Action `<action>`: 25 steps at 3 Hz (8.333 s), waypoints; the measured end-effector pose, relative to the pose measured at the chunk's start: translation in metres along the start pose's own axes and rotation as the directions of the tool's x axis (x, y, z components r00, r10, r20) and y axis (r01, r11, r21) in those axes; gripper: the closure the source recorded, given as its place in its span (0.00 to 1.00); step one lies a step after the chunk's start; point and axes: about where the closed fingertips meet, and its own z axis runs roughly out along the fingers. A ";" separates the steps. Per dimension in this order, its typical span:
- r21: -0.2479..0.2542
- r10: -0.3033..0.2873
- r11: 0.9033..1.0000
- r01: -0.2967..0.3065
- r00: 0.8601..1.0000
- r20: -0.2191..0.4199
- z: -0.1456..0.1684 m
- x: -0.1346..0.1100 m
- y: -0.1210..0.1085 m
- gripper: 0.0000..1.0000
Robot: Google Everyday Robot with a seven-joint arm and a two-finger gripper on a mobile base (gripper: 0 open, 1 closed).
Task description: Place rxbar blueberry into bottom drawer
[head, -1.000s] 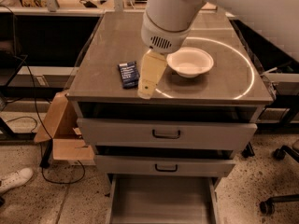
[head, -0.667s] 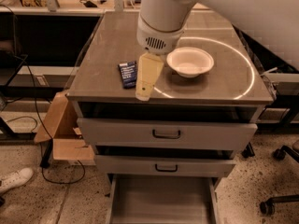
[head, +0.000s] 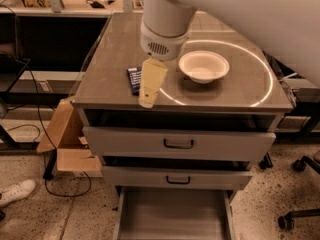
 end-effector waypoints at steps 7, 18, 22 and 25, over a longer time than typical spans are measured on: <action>-0.062 0.240 0.964 -0.259 0.947 -0.215 0.083 -0.039 -0.022 0.00; -0.284 0.222 0.918 -0.278 0.951 -0.214 0.158 -0.053 -0.035 0.00; -0.284 0.222 0.918 -0.278 0.951 -0.214 0.158 -0.053 -0.035 0.89; -0.284 0.222 0.918 -0.278 0.951 -0.214 0.147 -0.055 -0.039 1.00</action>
Offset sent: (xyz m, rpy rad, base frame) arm 0.0361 0.0264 -0.0186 -0.0965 0.0776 -0.2340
